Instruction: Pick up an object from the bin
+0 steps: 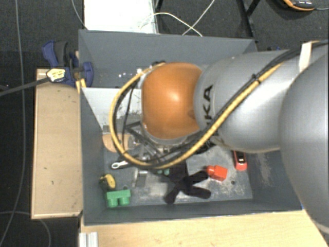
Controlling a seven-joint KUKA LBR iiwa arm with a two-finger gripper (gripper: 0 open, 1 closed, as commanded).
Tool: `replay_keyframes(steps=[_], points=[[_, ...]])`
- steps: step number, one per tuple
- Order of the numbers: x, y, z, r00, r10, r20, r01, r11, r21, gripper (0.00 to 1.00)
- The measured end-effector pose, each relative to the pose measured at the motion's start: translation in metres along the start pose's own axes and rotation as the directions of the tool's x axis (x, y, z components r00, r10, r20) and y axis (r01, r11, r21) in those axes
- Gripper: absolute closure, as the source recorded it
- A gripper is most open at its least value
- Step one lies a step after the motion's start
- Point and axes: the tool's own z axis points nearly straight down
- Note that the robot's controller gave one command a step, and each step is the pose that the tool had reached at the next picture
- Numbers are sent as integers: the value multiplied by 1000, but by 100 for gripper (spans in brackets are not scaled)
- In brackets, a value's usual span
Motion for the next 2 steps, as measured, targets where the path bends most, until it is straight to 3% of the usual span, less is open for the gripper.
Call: replay_keyframes(steps=[1, 2], points=[[0, 0, 0, 1000, 1, 0, -1, 1000, 0, 0], [5, -62, 45, 988, -154, 1, 154, 988, 0, 100]])
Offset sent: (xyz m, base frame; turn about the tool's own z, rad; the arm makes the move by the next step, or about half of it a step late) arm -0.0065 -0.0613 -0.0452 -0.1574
